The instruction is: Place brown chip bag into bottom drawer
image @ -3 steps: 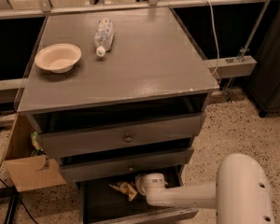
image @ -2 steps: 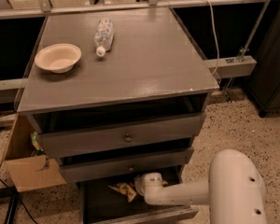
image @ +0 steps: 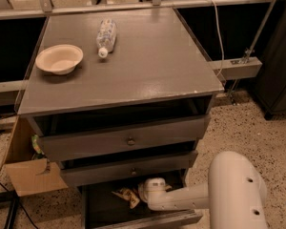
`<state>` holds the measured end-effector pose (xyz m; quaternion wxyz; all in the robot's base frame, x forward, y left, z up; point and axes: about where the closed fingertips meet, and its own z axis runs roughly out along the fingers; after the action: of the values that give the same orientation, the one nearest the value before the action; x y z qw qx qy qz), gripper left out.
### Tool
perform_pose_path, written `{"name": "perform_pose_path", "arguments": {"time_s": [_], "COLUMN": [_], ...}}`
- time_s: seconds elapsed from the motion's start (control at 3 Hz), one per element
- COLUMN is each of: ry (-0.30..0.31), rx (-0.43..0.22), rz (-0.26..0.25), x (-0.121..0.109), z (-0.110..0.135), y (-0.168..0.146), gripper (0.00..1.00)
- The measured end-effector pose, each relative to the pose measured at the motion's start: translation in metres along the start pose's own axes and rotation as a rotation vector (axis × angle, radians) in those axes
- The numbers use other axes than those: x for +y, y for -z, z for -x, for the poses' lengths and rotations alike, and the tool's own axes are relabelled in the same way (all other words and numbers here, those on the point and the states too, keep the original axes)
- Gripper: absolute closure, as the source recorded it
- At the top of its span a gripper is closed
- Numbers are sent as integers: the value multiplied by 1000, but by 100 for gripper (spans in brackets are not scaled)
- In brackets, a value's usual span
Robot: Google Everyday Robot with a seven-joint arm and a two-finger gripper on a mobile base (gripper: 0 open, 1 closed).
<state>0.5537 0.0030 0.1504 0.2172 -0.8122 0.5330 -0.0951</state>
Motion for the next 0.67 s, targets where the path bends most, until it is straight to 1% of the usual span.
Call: {"name": "perform_pose_path", "arguments": {"time_s": [0.33, 0.67], "ry": [-15, -17], "rx": [8, 9], "rz": [34, 36], "x": [16, 17], "z": [-7, -8], "y": [-3, -4], "gripper": [100, 83]}}
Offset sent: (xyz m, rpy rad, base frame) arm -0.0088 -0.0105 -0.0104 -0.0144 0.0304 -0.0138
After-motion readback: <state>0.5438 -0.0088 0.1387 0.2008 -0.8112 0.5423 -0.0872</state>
